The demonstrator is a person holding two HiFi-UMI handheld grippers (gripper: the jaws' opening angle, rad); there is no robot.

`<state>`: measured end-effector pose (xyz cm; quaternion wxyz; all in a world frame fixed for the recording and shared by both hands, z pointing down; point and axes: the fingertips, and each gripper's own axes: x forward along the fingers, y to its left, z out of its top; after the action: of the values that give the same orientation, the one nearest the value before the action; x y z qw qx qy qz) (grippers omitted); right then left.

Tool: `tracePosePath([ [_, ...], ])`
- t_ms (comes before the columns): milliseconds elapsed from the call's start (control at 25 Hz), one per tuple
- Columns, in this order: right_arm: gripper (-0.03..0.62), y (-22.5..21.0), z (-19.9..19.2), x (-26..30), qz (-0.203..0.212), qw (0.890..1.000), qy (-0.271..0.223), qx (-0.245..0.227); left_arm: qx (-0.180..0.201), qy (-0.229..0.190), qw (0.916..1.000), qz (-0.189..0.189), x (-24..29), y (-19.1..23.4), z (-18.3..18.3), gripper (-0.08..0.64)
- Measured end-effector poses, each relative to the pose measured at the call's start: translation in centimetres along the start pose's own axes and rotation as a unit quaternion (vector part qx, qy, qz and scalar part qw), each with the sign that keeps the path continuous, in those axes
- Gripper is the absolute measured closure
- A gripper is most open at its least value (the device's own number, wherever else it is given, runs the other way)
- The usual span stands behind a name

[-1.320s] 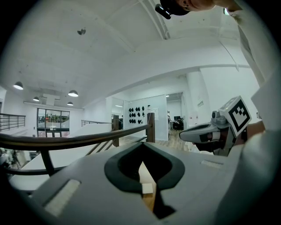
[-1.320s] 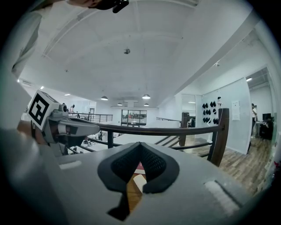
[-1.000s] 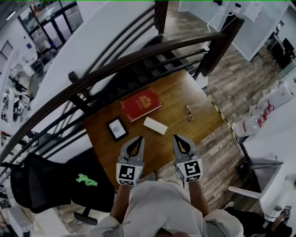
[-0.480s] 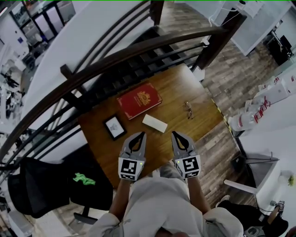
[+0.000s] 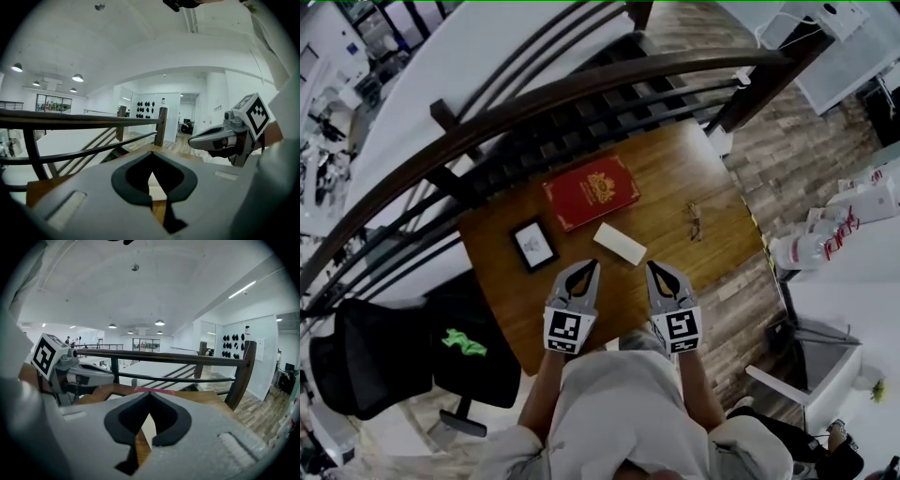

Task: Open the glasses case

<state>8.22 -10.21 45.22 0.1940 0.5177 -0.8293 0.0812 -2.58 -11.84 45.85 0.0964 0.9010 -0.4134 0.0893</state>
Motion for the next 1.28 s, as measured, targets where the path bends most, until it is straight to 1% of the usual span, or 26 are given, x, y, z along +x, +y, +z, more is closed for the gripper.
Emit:
tracePosePath([
  [200, 0.589, -1.1, -1.8, 1.7, 0.023, 1.000, 0.019, 0.003, -0.009, 0.025, 0.9995, 0.020, 1.5, 0.5, -2.1, 0.540],
  [440, 0.589, -2.1, -3.5, 3.6, 0.042, 0.999, 0.034, 0.003, -0.016, 0.051, 0.9981, 0.032, 3.0, 0.8, -4.3, 0.540],
  [1000, 0.589, -2.7, -7.0, 6.6, 0.064, 0.995, 0.082, -0.002, -0.029, 0.108, 0.9934, 0.026, 6.2, 1.4, -9.2, 0.540],
  [1280, 0.588, -2.9, -9.0, 7.8, 0.073, 0.991, 0.108, -0.012, -0.039, 0.137, 0.9895, 0.026, 7.2, 1.4, -11.9, 0.540],
])
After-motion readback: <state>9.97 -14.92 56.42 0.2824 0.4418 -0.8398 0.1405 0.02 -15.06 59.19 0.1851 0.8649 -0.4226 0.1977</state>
